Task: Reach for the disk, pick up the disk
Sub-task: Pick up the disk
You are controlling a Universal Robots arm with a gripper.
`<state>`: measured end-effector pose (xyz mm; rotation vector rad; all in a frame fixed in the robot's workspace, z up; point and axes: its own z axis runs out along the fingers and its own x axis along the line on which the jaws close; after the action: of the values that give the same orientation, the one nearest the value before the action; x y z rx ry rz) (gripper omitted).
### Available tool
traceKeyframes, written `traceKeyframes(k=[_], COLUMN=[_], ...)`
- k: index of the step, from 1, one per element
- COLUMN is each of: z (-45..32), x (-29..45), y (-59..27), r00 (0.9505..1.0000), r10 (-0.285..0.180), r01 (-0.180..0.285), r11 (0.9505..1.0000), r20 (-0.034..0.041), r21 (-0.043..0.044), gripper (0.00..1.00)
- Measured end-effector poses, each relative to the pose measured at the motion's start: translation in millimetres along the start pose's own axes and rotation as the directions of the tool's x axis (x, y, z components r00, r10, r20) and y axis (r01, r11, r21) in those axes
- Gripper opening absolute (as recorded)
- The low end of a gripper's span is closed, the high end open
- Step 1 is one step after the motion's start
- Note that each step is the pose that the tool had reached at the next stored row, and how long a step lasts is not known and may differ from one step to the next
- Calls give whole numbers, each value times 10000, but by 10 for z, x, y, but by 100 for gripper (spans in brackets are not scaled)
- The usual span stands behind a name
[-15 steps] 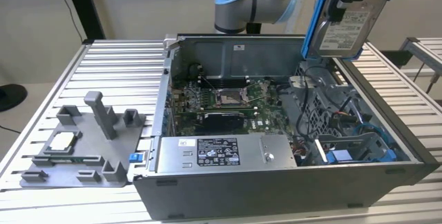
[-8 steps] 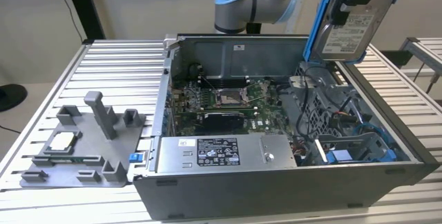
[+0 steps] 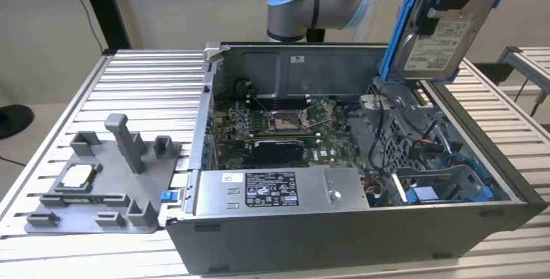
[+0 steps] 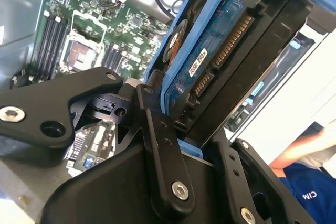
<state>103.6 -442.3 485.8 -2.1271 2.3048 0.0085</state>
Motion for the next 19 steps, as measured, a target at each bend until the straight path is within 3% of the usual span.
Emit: traceKeyframes(k=[19], z=[4], x=[268], y=[-21], r00=[10000], r10=[0], r01=[0], r11=[10000], r20=[-1], r21=[-1], gripper=[0])
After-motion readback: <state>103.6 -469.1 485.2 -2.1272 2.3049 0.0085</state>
